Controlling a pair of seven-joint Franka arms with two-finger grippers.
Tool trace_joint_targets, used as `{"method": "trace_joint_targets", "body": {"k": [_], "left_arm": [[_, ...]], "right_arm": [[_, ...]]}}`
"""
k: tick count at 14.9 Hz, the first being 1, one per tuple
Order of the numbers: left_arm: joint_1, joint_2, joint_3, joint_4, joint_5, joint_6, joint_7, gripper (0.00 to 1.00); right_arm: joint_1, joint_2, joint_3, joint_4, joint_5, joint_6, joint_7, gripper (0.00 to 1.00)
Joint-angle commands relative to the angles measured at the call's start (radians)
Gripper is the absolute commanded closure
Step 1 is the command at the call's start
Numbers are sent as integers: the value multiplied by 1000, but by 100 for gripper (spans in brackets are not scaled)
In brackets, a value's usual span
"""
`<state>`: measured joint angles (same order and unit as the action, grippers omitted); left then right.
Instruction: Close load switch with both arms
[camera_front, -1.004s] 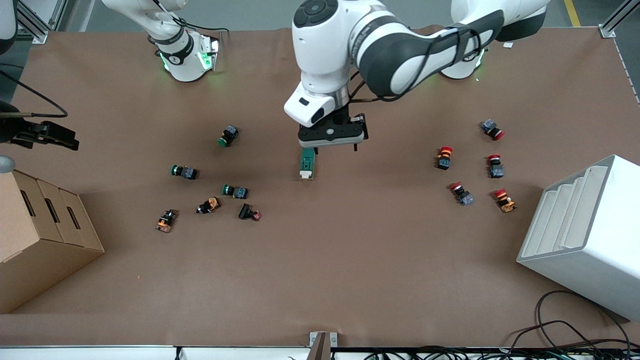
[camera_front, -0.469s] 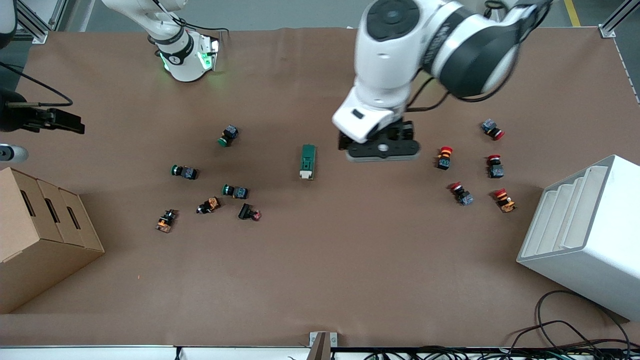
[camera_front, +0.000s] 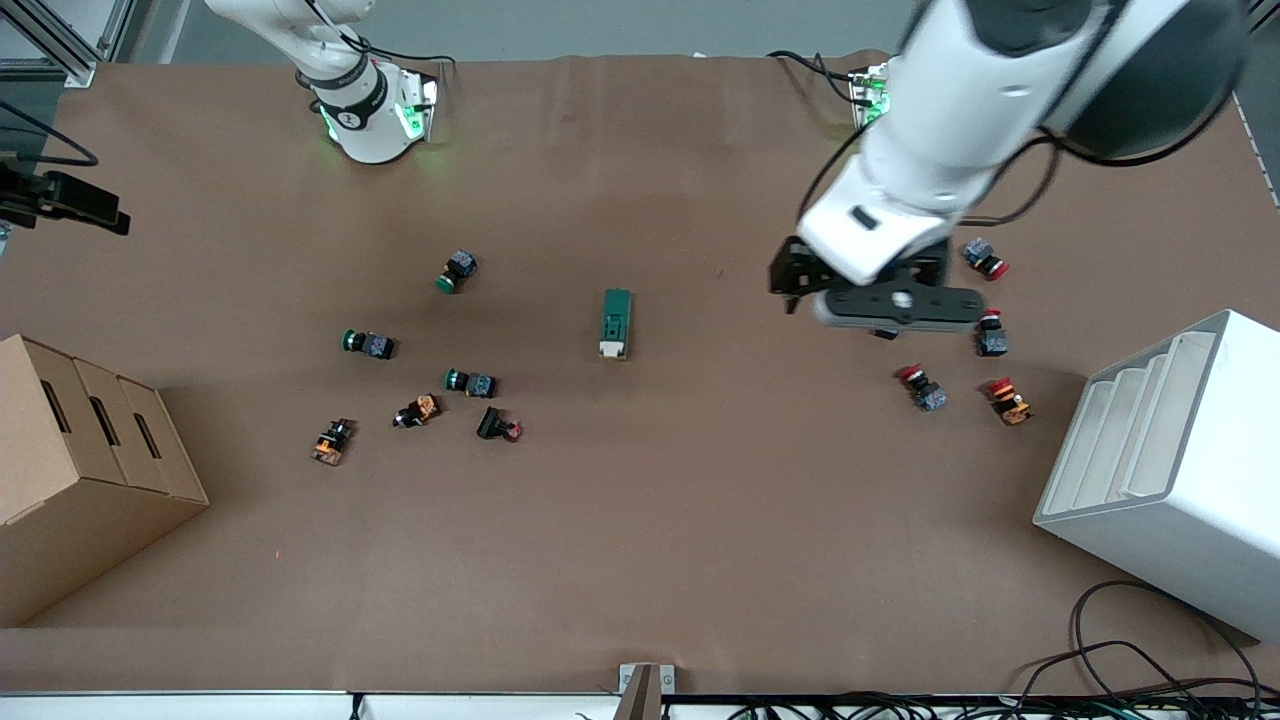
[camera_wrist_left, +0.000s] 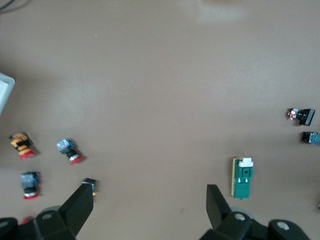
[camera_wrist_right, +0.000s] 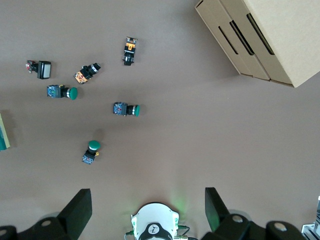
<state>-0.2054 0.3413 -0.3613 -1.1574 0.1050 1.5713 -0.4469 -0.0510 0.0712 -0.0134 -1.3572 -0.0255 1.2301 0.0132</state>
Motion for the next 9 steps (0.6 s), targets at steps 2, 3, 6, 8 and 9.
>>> {"method": "trace_joint_targets", "body": {"k": [2,3,6,8,9], "left_arm": [[53,-100,94,-65,-59,-57,210,0],[72,-111,110,-67,-60,-75,252,0],[98,-185,183,-132,-62,-86,287,0],[135,-263,212,-220,-62,-86,339,0],[139,-287,226,-247,-62,-86,356,0]], "right_arm": [[-52,-67,10,-57,45,28,-4,0],[-47,-70,10,-59,44,37,-4,0],[-12,-91,9,-85,33,60,-4,0],[6,-125,7,-127,30,80,-4,0],[16,-146,6,-158,29,101,-4,0]]}}
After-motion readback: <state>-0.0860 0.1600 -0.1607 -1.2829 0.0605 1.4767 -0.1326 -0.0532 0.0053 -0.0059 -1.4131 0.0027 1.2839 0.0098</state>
